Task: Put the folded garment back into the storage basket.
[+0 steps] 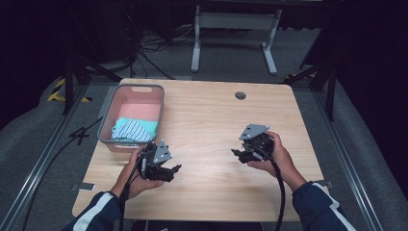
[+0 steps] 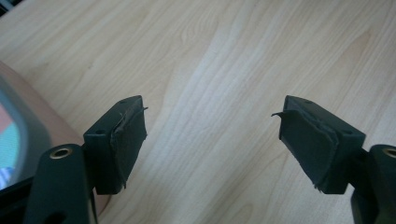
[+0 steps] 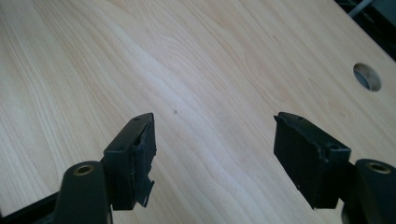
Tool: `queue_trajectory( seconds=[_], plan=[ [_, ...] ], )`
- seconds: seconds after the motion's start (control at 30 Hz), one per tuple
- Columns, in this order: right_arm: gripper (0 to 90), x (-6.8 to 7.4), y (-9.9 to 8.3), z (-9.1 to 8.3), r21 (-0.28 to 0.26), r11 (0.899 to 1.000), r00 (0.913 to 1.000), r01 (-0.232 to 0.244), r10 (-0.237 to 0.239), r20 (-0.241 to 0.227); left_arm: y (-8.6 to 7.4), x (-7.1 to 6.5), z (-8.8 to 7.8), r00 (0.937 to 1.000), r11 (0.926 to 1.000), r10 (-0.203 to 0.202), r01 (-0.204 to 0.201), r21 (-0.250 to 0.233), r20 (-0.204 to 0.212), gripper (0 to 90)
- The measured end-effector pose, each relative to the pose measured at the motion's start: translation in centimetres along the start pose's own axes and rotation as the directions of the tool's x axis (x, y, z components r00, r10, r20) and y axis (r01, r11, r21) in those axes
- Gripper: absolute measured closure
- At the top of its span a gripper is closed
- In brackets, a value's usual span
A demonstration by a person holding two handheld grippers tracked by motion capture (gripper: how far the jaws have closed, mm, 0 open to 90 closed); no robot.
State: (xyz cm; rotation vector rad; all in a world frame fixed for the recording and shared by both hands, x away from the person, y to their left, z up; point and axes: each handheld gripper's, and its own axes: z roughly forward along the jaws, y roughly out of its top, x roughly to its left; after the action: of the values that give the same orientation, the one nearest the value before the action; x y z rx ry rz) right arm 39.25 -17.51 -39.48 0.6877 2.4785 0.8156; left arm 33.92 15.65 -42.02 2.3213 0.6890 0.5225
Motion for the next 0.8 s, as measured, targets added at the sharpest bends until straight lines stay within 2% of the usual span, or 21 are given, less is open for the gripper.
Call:
queue_trajectory(
  seconds=[0.27, 0.43, 0.53, 0.7, 0.73, 0.8],
  plan=[
    [29.8, -0.1, -3.2, -0.2, 0.01, 0.999, 0.9993, -0.037, 0.037, 0.0, -1.0, -0.8, 1.4, 0.9989, 0.9986, 0.029, -0.031, 0.043, 0.037, 20.3],
    [29.5, -0.3, -6.0, -0.4, 0.016, 0.997, 0.9975, -0.071, 0.071, -0.003, -1.6, -1.1, 1.9, 0.9979, 0.9983, 0.029, -0.032, 0.05, 0.058, 19.4],
    [28.4, -0.3, -7.5, -0.6, 0.019, 0.996, 0.9966, -0.083, 0.083, 0.004, -2.2, -1.5, 2.5, 0.9963, 0.9967, 0.044, -0.049, 0.065, 0.074, 18.6],
    [27.9, -0.5, -10.4, -1.1, 0.008, 0.992, 0.9916, -0.129, 0.129, 0.006, -2.6, -1.7, 2.8, 0.9948, 0.9968, 0.043, -0.049, 0.064, 0.092, 18.0],
    [27.9, -0.5, -10.4, -1.1, 0.008, 0.992, 0.9916, -0.129, 0.129, 0.006, -2.6, -1.7, 2.8, 0.9948, 0.9968, 0.043, -0.049, 0.064, 0.092, 18.0],
    [26.6, -0.5, -11.8, -1.3, 0.015, 0.987, 0.9872, -0.159, 0.159, 0.004, -2.8, -1.9, 3.0, 0.9929, 0.9973, 0.036, -0.043, 0.059, 0.114, 17.7]
  ],
)
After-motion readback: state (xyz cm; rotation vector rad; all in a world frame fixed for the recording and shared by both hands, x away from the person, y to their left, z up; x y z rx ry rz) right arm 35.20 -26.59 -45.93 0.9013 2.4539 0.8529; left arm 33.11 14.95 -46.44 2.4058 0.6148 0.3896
